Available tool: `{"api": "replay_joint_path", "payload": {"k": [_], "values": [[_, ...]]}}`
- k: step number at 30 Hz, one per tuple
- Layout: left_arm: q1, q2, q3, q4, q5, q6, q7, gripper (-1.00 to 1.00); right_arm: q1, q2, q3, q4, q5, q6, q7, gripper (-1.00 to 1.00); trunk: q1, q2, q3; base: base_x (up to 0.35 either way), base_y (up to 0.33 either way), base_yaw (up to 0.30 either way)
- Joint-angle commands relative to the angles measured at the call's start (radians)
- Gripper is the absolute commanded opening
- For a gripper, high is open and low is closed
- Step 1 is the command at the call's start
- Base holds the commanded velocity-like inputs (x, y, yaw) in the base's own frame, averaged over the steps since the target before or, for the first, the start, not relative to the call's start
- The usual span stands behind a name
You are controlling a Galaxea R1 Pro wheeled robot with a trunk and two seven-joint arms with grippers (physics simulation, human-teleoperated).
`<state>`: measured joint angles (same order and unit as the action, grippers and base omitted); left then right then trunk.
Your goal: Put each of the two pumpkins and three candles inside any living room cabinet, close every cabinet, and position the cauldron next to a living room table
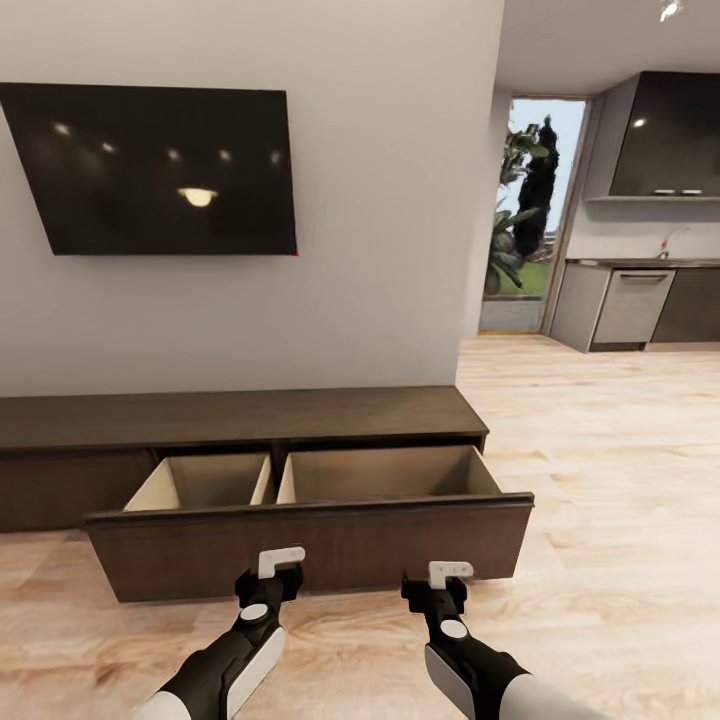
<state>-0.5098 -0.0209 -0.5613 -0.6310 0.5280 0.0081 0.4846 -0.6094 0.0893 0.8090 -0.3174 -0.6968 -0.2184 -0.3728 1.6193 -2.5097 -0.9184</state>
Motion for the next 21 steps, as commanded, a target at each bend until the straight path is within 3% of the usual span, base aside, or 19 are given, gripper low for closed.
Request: {"api": "replay_joint_path", "payload": {"k": [1,8,16,21], "values": [[-0.001,0.001,-0.006,-0.001,0.007,0.001,0.008,1.0,-0.001,0.0,0.009,0.0,-0.011,-0.006,-0.005,1.0,0.0,0.0,-0.001,0.264,0.148,0.0],[-0.001,0.001,-0.007,-0.001,0.006,0.001,0.008,1.0,-0.001,0.0,0.009,0.0,-0.012,-0.006,-0.005,1.0,0.0,0.0,-0.001,0.185,0.122,0.0],[-0.001,0.001,-0.007,-0.001,0.006,0.001,0.008,1.0,-0.001,0.0,0.007,0.0,-0.011,-0.006,-0.005,1.0,0.0,0.0,-0.001,0.024,0.014,0.0],[-0.001,0.001,-0.007,-0.001,0.006,0.002,0.008,1.0,-0.001,0.0,0.007,0.0,-0.012,-0.006,-0.005,1.0,0.0,0.0,-0.001,0.21,0.001,0.0]]}}
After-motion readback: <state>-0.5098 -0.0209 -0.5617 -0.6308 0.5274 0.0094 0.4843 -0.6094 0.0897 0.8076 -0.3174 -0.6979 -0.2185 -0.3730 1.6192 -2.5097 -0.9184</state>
